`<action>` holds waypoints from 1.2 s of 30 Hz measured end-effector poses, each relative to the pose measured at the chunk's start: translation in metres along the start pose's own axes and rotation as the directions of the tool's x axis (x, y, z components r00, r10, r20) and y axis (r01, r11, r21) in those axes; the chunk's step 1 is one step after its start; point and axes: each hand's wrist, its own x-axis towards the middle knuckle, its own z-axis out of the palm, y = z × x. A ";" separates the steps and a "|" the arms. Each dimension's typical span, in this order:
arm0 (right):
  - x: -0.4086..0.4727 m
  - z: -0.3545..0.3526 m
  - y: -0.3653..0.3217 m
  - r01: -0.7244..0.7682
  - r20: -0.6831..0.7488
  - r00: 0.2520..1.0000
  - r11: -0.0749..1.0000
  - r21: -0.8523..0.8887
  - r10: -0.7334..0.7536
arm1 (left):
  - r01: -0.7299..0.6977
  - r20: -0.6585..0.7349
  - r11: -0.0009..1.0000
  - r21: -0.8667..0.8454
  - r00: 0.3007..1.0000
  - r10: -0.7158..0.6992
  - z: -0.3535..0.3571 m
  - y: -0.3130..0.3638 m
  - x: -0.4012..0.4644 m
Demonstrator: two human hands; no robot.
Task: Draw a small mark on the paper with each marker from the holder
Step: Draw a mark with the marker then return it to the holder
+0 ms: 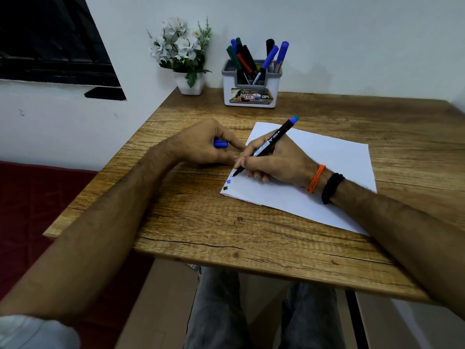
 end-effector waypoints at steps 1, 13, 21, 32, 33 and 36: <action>0.000 0.000 0.000 -0.001 -0.007 1.000 1.000 0.000 0.001 | 0.001 0.001 1.000 -0.001 1.000 -0.001 0.000 0.000 0.000; 0.001 -0.001 0.000 0.001 -0.011 1.000 1.000 0.000 -0.001 | 0.002 0.002 1.000 0.003 1.000 -0.002 0.001 -0.003 0.001; 0.002 -0.001 0.001 0.000 0.022 1.000 1.000 0.002 0.000 | 0.009 0.010 1.000 -0.005 1.000 -0.008 0.001 -0.001 0.000; 0.002 -0.002 0.000 -0.002 0.045 0.999 1.000 0.002 0.002 | 0.014 0.013 1.000 -0.016 1.000 -0.014 0.000 0.000 0.000; 0.002 -0.002 0.001 -0.003 0.049 0.999 1.000 0.003 0.003 | 0.013 0.013 1.000 -0.013 1.000 -0.012 0.000 0.000 0.000; 0.002 -0.003 0.001 -0.014 0.024 1.000 1.000 0.011 0.013 | 0.022 0.020 1.000 0.000 1.000 -0.022 0.000 0.000 0.000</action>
